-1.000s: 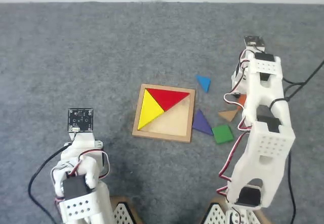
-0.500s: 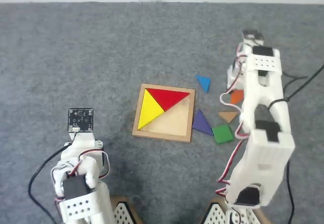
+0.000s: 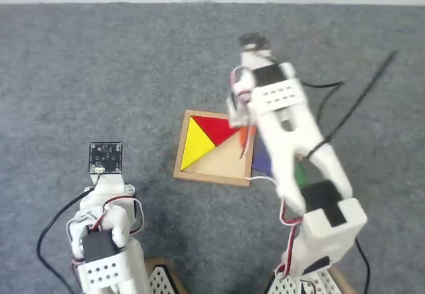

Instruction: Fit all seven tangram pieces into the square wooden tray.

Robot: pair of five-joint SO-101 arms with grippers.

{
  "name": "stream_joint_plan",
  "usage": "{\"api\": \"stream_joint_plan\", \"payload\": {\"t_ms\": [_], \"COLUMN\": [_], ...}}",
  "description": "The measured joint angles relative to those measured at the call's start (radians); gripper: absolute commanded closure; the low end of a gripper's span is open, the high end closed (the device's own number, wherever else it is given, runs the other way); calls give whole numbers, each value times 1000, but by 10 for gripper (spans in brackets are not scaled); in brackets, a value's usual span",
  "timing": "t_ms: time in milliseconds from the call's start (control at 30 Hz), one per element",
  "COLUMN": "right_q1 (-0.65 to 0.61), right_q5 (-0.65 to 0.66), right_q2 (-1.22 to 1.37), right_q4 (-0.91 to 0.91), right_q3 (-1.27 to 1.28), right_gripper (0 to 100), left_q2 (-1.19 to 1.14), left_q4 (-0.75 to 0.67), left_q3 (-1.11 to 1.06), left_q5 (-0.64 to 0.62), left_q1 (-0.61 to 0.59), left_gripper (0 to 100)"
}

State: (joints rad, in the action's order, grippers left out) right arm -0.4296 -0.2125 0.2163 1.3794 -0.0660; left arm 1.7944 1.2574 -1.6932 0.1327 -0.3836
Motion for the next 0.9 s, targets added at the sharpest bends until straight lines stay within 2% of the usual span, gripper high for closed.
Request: {"api": "stream_joint_plan", "payload": {"t_ms": [200, 400, 600, 900], "right_q1": [-110, -112, -95, -54], "right_q5": [-89, -106, -195, -206], "right_q2": [58, 124, 181, 181], "right_q4": [-94, -106, -149, -167], "right_q3": [66, 66, 66, 66], "right_gripper": [968, 972, 972, 958], "left_q2": [0, 0, 0, 0], "left_q4": [0, 0, 0, 0], "left_q3": [0, 0, 0, 0], "left_q5": [0, 0, 0, 0], "left_q1": [0, 0, 0, 0], "left_gripper": [985, 985, 985, 985]}}
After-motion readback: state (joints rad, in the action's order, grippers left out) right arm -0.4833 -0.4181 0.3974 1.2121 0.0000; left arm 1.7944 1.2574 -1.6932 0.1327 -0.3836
